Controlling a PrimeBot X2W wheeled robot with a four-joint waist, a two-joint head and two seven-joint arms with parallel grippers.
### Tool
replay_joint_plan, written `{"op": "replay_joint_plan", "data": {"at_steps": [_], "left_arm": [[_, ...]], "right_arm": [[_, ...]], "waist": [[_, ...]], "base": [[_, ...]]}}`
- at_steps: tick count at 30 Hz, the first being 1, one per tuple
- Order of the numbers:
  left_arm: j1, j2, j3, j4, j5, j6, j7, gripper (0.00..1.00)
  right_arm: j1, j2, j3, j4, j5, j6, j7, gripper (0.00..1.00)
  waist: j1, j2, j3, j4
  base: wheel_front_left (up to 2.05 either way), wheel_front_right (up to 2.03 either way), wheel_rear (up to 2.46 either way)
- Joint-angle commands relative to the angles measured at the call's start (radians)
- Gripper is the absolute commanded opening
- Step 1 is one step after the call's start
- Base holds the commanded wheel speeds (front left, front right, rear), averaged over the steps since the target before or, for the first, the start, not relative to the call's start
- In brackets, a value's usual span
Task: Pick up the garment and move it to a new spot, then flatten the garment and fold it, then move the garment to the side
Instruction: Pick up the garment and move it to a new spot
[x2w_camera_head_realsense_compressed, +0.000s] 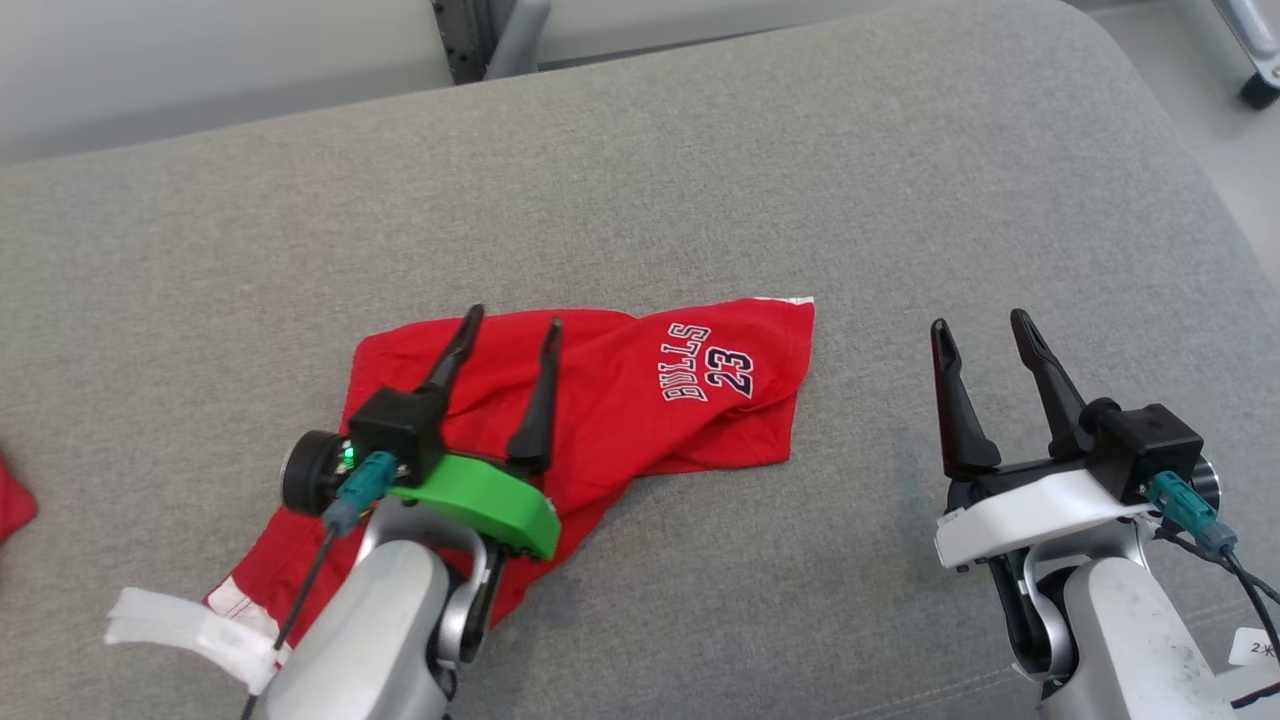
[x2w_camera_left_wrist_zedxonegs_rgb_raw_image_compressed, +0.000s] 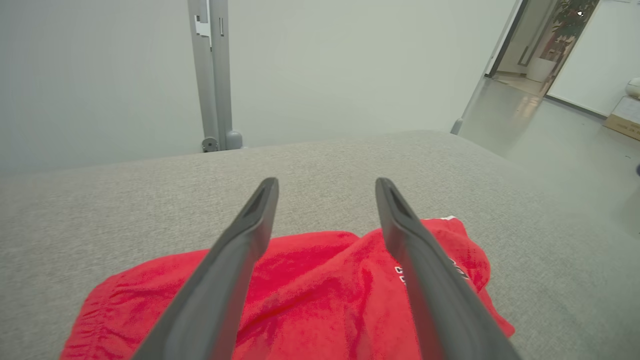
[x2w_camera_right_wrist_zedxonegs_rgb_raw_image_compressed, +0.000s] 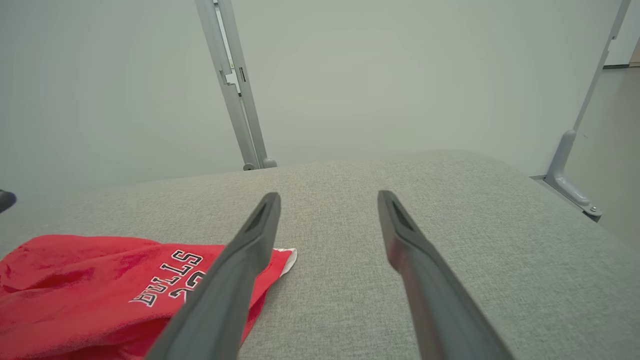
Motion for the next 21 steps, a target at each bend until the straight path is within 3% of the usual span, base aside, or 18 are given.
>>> {"op": "replay_joint_plan", "data": {"at_steps": [1, 13, 21], "left_arm": [[0.023, 0.019, 0.023, -0.007, -0.018, 0.013, -0.007, 1.0], [0.177, 0.178, 0.215, -0.1, -0.078, 0.079, -0.025, 1.0], [0.275, 0.226, 0.217, -0.189, -0.076, 0.094, -0.007, 1.0]], "right_arm": [[0.017, -0.003, -0.003, -0.007, -0.009, 0.0, 0.008, 1.0], [0.072, -0.009, -0.012, -0.032, -0.038, 0.0, 0.057, 1.0], [0.113, -0.016, -0.013, -0.034, -0.036, 0.0, 0.08, 1.0]], "waist": [[-0.0001, -0.0001, -0.065, 0.063], [-0.0001, -0.0001, -0.145, 0.12], [-0.0001, -0.0001, -0.192, 0.126]], "base": [[0.0, 0.0, 0.0], [0.0, 0.0, 0.0], [0.0, 0.0, 0.0]]}}
